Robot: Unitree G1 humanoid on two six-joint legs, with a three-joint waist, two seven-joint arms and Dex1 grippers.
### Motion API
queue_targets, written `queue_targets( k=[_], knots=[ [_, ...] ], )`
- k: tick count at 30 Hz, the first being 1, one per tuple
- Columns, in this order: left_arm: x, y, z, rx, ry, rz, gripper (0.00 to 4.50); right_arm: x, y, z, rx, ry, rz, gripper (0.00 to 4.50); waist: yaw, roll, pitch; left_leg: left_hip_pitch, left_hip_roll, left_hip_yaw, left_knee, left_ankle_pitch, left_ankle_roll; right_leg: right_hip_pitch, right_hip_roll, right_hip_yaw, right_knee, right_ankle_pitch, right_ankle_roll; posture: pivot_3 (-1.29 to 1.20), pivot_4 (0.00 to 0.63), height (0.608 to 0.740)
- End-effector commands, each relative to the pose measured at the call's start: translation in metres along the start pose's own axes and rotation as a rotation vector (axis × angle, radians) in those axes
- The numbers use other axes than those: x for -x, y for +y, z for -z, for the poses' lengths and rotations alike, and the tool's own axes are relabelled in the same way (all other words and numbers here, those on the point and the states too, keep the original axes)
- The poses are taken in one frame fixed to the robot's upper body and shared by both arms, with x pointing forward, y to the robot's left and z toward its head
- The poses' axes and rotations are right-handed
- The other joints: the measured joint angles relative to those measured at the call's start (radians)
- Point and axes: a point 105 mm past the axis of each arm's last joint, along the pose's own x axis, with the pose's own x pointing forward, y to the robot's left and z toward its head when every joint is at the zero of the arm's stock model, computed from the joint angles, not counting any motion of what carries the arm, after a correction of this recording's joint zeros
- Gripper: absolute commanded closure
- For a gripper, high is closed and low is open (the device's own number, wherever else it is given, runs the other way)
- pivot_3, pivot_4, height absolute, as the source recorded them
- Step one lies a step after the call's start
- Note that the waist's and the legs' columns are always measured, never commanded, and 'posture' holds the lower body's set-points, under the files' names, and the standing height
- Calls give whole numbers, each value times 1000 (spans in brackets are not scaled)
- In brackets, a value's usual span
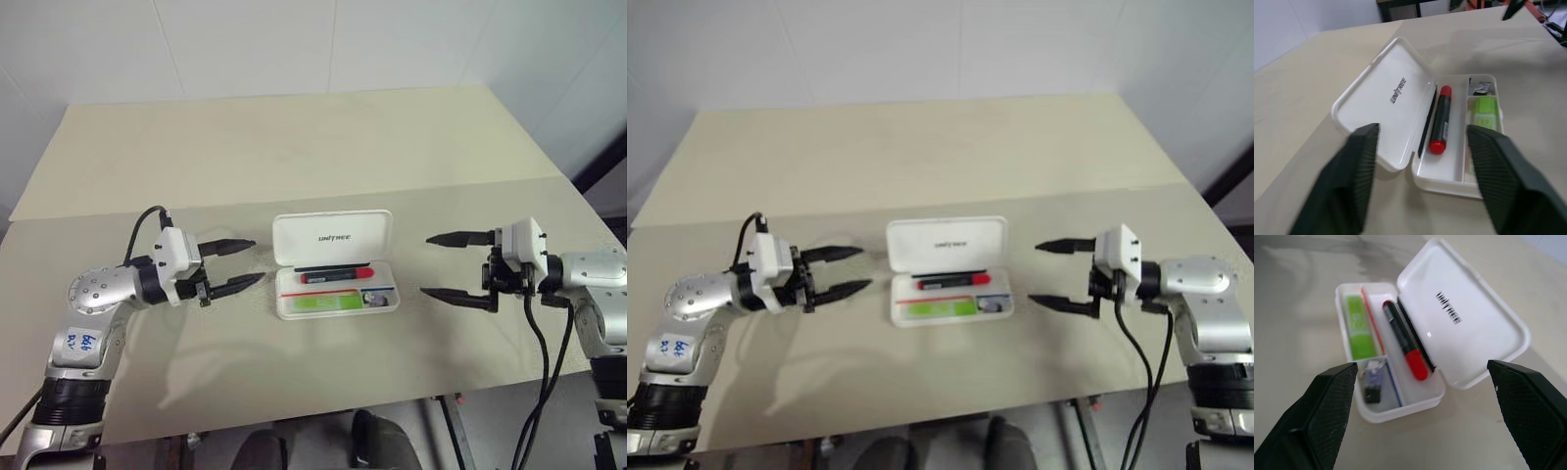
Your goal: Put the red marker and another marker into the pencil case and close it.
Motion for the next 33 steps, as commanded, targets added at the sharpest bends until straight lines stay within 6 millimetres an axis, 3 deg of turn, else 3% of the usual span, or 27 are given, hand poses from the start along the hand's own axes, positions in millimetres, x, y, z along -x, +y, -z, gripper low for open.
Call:
queue_targets(
  k=[1,5,17,23,29,33],
  knots=[
    [7,12,2,-21,-12,-55,3023,7,0,-11,59,-4,8,0,-1,0,0,0,0,0,0,0,0,0,0,0,0,0,0,0,150,740],
    [7,16,15,-14,16,-107,4438,10,-3,-13,68,-1,30,0,-2,0,0,0,0,1,0,0,0,0,0,0,0,0,0,0,150,740],
    [-23,43,38,24,64,-327,4476,10,-15,-21,46,-46,92,0,1,-1,0,0,0,1,0,0,0,0,0,0,0,0,0,0,150,740],
    [-45,47,40,46,61,-328,4476,4,-23,-17,6,-78,132,0,2,-2,-1,1,0,1,0,0,0,0,0,0,0,0,0,0,150,740],
    [-68,46,34,61,25,-275,4476,-12,-16,-17,-29,-123,113,0,2,-2,-1,1,0,1,0,0,0,0,0,-1,0,0,0,0,150,740],
    [-79,35,15,44,-73,-168,4476,-20,-17,-25,-85,-198,134,0,2,-2,-1,1,0,1,0,0,0,0,0,-1,0,0,0,0,150,740]
  ],
)
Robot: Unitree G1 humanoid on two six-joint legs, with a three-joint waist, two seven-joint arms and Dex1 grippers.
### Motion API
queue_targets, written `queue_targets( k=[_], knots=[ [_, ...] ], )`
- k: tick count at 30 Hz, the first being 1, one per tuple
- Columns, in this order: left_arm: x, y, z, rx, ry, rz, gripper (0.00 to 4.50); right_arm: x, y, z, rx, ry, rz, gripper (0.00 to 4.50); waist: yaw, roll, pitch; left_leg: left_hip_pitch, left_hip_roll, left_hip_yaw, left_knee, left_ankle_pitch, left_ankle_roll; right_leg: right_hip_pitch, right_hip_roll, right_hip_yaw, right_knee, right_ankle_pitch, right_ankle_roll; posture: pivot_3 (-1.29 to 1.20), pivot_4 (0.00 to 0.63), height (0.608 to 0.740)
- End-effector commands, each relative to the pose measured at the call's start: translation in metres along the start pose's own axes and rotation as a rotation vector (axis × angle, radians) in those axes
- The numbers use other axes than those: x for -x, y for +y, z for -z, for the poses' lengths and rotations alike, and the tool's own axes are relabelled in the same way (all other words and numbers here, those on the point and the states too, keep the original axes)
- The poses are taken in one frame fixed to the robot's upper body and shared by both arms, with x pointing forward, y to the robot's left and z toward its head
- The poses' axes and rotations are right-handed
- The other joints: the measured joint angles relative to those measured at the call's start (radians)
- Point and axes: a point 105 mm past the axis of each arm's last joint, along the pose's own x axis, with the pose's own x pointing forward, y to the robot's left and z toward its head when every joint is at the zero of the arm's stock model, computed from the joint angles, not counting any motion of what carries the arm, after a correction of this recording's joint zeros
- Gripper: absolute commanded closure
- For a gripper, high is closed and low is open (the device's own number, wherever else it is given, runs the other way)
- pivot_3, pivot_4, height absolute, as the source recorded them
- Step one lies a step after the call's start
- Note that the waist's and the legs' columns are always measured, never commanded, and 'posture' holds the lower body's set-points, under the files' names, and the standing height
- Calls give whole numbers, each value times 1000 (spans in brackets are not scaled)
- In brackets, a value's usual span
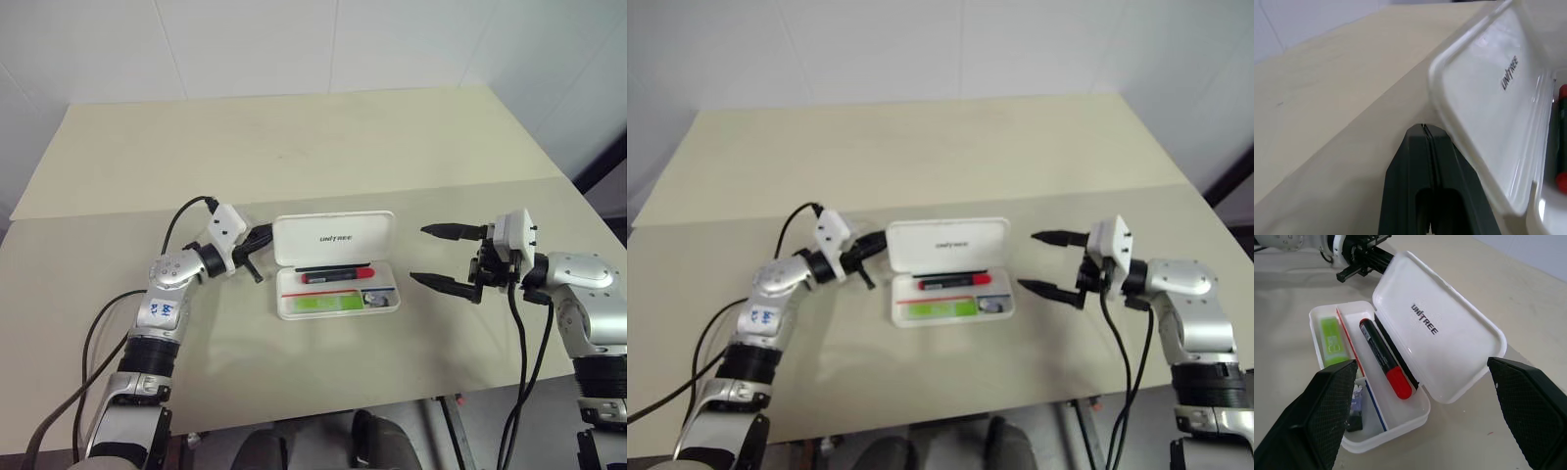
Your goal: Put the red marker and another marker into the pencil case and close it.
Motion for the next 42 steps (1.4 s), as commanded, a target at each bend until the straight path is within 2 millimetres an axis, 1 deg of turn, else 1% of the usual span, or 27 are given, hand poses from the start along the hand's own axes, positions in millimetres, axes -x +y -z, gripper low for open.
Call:
queue_targets(
  k=[1,4,6,9,14,16,18,19,22,26,28,30,34,38,42],
  knots=[
    [-5,-10,-22,-40,-99,98,4476,-6,2,-19,-9,-85,4,0,0,0,0,0,0,0,0,0,0,0,0,0,0,0,0,0,150,740],
    [-1,-12,-31,-84,-125,150,4476,-8,5,-22,-91,-116,-2,0,1,0,0,0,0,0,0,0,0,0,0,0,0,0,0,0,150,740],
    [1,-12,-34,-114,-127,172,4476,-6,7,-24,-175,-133,-13,0,1,0,0,0,0,0,0,0,0,0,0,0,0,0,0,0,150,740],
    [3,-13,-37,-167,-112,224,4476,2,8,-35,-301,-168,-43,0,3,0,0,0,0,0,0,0,0,0,0,0,0,0,0,0,150,740],
    [2,-25,-38,-262,-80,344,4476,16,2,-55,-398,-217,-53,0,18,0,0,0,0,0,0,0,0,0,0,0,0,0,0,0,150,740],
    [0,-32,-38,-284,-81,384,4476,19,-1,-59,-417,-222,-49,0,20,0,0,0,0,0,0,0,0,0,0,0,0,0,0,0,150,740],
    [-1,-37,-38,-303,-78,414,4476,20,-2,-59,-410,-205,-48,0,21,0,0,-1,0,0,0,0,0,0,0,0,0,0,0,0,150,740],
    [-1,-43,-36,-318,-70,449,4476,20,0,-54,-385,-162,-55,0,22,0,0,-1,0,0,0,0,0,0,0,0,0,0,0,0,150,740],
    [-3,-58,-30,-330,-55,522,4476,21,12,-29,-257,7,-98,0,24,0,0,-1,0,0,0,0,0,0,0,0,0,0,0,0,150,740],
    [-4,-69,-26,-327,-47,556,4476,31,30,10,-71,214,-212,0,20,0,0,-1,0,1,0,0,0,0,0,0,-1,0,0,0,150,740],
    [-5,-71,-26,-326,-41,563,4476,36,32,20,-37,245,-241,0,19,0,0,-1,0,2,0,0,0,0,0,0,-1,0,0,0,150,740],
    [-5,-75,-25,-324,-34,577,4476,35,27,22,-33,223,-217,0,19,0,0,-1,0,3,0,0,0,0,0,1,-1,0,0,0,150,740],
    [-3,-85,-14,-356,39,647,4476,36,16,27,-14,206,-166,0,18,0,0,-1,0,4,1,0,0,1,0,2,1,1,0,0,150,740],
    [-5,-92,-4,-396,111,682,4476,35,12,28,-2,194,-156,0,21,0,0,0,0,4,1,0,0,1,0,2,1,1,0,0,150,740],
    [-7,-98,2,-407,155,687,4476,29,10,24,9,166,-152,0,21,0,0,0,0,4,1,0,0,1,0,1,0,1,0,0,150,740]
  ],
)
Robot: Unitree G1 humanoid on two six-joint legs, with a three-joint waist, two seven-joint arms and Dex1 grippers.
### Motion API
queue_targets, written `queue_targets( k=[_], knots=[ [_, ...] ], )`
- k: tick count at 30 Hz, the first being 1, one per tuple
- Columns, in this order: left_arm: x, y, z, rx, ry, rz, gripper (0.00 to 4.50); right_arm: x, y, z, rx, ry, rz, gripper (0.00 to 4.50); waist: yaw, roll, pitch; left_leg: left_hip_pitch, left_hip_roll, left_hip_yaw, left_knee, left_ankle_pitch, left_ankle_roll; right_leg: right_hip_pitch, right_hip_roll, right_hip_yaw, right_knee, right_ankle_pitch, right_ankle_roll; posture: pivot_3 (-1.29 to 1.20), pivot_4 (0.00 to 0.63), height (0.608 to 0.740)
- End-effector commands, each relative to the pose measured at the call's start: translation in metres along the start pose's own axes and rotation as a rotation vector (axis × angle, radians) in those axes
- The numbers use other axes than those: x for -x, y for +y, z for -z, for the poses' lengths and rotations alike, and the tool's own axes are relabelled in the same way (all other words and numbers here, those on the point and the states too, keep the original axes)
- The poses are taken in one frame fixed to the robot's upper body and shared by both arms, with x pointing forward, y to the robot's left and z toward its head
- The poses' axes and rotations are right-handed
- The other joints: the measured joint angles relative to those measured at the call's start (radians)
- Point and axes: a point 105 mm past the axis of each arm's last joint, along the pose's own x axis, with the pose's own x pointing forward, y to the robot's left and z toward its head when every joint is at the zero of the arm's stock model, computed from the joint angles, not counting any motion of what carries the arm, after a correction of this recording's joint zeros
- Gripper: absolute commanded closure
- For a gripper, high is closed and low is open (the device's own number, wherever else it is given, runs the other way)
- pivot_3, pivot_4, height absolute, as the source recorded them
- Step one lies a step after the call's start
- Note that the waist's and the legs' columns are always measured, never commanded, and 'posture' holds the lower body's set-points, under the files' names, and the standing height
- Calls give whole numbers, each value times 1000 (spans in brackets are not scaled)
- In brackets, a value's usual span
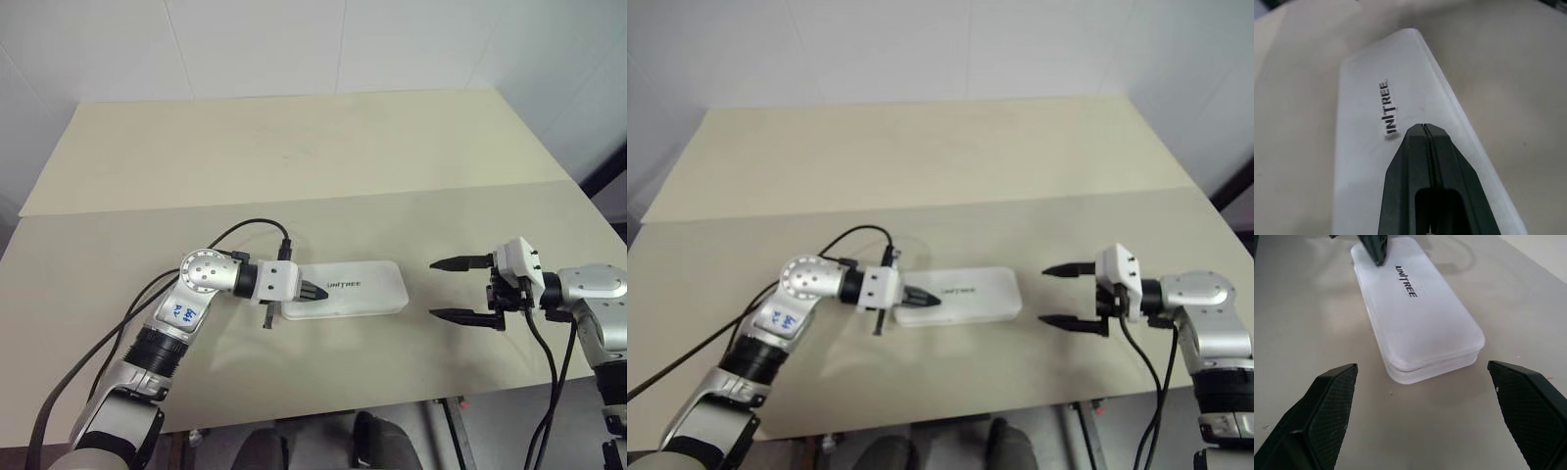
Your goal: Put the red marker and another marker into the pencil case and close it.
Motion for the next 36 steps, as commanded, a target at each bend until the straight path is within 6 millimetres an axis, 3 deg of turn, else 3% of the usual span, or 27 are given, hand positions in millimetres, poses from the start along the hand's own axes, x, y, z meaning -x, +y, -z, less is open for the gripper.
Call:
queue_targets(
  k=[1,10,16,20,23,28,33,36],
  knots=[
    [-6,-7,3,-7,50,18,4476,0,-5,-13,48,-34,10,0,1,0,0,0,0,0,0,0,0,0,0,0,0,0,0,0,150,740],
    [-17,-16,8,32,118,-2,4476,-9,0,-18,65,-58,-31,0,1,0,0,0,0,0,0,0,0,1,0,1,1,0,0,0,150,740],
    [-17,-11,-5,73,44,-81,4476,-15,3,-19,62,-70,-42,0,1,0,0,0,0,0,0,0,0,1,0,1,1,0,0,0,150,740],
    [4,4,-20,110,-77,-224,4476,-17,2,-19,58,-74,-53,0,-1,0,0,0,0,0,0,0,0,1,0,1,1,0,0,0,150,740],
    [22,12,-19,127,-96,-312,4476,-18,1,-17,51,-62,-67,0,-1,0,0,0,1,0,0,0,0,0,0,1,1,0,0,0,150,740],
    [48,9,-18,190,-145,-386,4476,-18,-3,-15,50,-61,-53,0,-2,1,0,1,1,0,0,0,0,0,0,1,0,0,0,0,150,740],
    [76,-10,-9,289,-131,-449,4476,-14,-3,-16,46,-69,-15,0,-1,1,0,1,1,-1,0,0,0,-2,0,0,0,0,0,0,150,740],
    [86,-23,-5,314,-112,-448,3601,-8,0,-15,35,-55,-4,0,-1,1,0,0,1,-1,0,0,0,-2,0,0,0,0,0,0,150,740]
  ],
)
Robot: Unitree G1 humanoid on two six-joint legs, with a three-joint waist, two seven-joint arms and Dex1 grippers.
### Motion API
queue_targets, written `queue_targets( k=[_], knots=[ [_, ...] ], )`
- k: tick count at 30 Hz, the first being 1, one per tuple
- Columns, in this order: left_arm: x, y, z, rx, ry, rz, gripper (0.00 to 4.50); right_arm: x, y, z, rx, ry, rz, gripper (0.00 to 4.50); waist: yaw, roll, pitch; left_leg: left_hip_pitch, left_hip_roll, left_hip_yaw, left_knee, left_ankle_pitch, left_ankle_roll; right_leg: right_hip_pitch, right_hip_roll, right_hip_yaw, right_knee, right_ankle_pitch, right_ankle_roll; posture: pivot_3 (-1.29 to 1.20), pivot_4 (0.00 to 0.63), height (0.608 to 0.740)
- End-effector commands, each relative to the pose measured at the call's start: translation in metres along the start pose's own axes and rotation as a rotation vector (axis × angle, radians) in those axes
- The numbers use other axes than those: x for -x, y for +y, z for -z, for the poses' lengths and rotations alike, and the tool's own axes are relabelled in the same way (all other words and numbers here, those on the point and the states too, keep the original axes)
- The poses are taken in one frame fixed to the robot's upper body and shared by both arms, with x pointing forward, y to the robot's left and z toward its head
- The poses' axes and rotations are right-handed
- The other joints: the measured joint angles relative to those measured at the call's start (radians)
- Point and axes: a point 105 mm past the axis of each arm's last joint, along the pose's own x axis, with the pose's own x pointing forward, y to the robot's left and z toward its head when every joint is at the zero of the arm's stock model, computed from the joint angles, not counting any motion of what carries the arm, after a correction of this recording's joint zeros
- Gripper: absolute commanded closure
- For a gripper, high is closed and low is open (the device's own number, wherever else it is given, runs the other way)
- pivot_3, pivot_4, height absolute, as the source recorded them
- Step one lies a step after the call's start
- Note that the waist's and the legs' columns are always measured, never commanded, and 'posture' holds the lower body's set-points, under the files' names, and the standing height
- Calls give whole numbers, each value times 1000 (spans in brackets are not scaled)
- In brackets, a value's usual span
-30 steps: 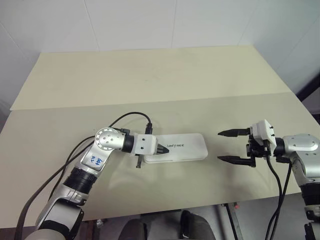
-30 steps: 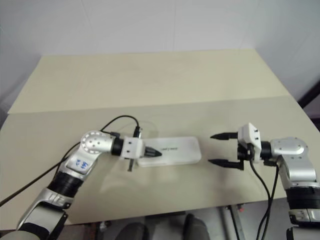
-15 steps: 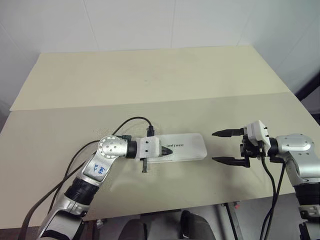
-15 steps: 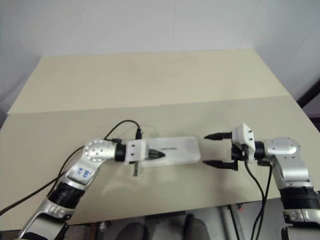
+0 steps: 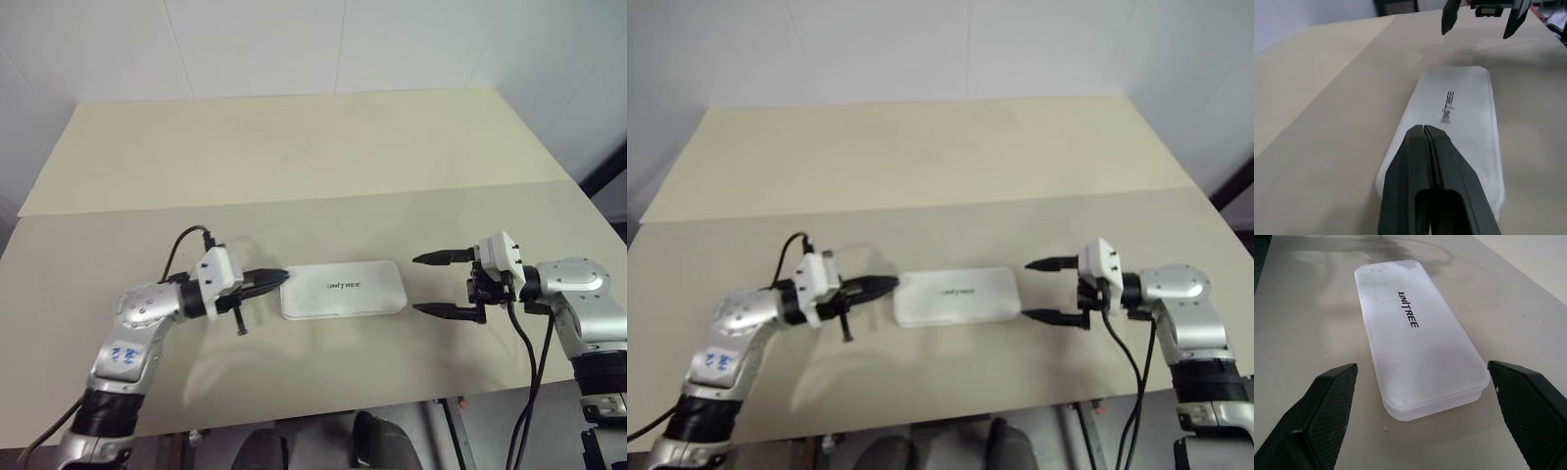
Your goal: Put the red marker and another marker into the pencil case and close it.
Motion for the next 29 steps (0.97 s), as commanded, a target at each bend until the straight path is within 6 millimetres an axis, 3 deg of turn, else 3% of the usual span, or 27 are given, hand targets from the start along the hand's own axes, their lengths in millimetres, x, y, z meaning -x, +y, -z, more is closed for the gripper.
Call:
queue_targets(
  k=[1,5,10,20,24,29],
  knots=[
    [12,0,-10,-28,-30,-25,3261,12,0,-8,25,-4,37,0,1,0,0,0,0,0,0,0,0,0,0,0,0,0,0,0,150,740],
    [24,4,-12,-46,-66,-48,1848,19,0,-8,40,2,86,0,1,0,0,0,0,0,0,0,0,0,0,0,0,0,-1,0,150,740],
    [20,5,-18,-65,-103,-40,116,31,-3,-11,71,-5,157,0,-1,0,0,0,0,1,0,0,0,1,0,1,1,0,-1,0,150,740],
    [20,5,-20,-60,-103,-40,26,53,-11,-14,173,33,276,0,-1,0,0,0,0,1,0,0,0,1,0,1,0,0,-1,0,150,740],
    [42,4,-13,-16,-50,-154,26,61,-6,-8,148,51,334,0,-2,0,0,0,0,1,-1,0,0,1,0,1,0,0,-1,0,150,740],
    [52,-4,-14,-2,-19,-194,26,69,-8,-4,145,64,384,0,-1,0,0,-1,1,3,-1,0,0,1,0,2,0,0,-1,0,150,740]
  ],
)
